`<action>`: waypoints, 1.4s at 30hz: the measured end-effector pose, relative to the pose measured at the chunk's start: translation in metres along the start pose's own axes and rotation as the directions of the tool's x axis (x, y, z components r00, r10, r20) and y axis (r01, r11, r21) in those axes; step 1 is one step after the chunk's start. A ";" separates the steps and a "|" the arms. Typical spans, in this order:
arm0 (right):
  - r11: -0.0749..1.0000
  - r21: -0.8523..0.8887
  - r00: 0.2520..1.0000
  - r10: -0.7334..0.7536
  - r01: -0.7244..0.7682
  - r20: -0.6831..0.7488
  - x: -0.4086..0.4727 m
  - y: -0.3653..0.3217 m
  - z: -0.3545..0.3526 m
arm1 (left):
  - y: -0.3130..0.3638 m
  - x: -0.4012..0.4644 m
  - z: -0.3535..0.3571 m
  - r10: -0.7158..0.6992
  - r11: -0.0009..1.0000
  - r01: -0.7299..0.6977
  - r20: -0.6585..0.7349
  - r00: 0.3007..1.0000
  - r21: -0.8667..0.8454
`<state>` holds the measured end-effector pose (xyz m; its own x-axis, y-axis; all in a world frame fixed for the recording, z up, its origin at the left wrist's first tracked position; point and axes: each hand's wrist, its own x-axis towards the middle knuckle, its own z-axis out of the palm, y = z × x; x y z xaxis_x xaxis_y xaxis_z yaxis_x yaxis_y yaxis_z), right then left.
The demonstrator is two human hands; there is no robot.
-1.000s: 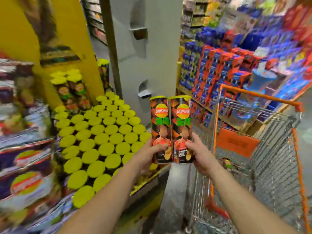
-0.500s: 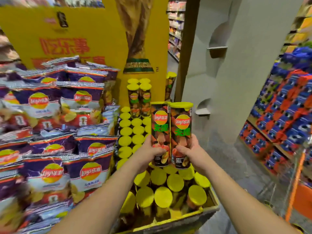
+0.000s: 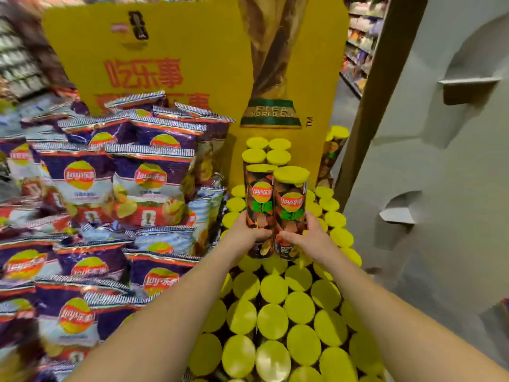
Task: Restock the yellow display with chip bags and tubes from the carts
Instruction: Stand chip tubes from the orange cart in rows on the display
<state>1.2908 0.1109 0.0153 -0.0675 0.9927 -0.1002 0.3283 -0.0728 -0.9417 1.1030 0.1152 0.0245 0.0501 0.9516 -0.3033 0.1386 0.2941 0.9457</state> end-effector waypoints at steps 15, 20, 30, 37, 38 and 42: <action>0.990 -0.135 0.995 0.020 -0.033 -0.093 0.119 0.035 0.020 | -0.008 0.111 -0.011 0.057 0.976 -0.019 -0.171 0.984 0.216; 0.987 -0.153 0.996 0.028 -0.042 -0.090 0.127 0.045 0.026 | -0.016 0.119 -0.007 0.049 0.973 -0.009 -0.167 0.985 0.229; 0.980 -0.190 0.995 0.036 -0.053 -0.088 0.126 0.044 0.035 | -0.018 0.120 -0.006 0.026 0.961 0.037 -0.225 0.974 0.274; 0.942 -0.220 0.963 0.221 -0.251 -0.154 0.101 0.033 0.029 | 0.001 0.086 -0.007 -0.081 0.943 0.160 -0.265 0.961 0.292; 0.940 -0.230 0.963 0.220 -0.252 -0.159 0.091 0.029 0.028 | 0.005 0.074 -0.007 -0.077 0.943 0.157 -0.265 0.961 0.293; 0.947 -0.229 0.971 0.199 -0.226 -0.136 0.034 0.008 0.026 | 0.013 0.014 -0.002 0.003 0.954 0.063 -0.219 0.976 0.292</action>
<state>1.2672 0.1415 -0.0042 0.1279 0.9622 -0.2406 0.5416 -0.2710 -0.7958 1.1036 0.1326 0.0329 -0.1678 0.9489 -0.2673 0.4240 0.3143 0.8494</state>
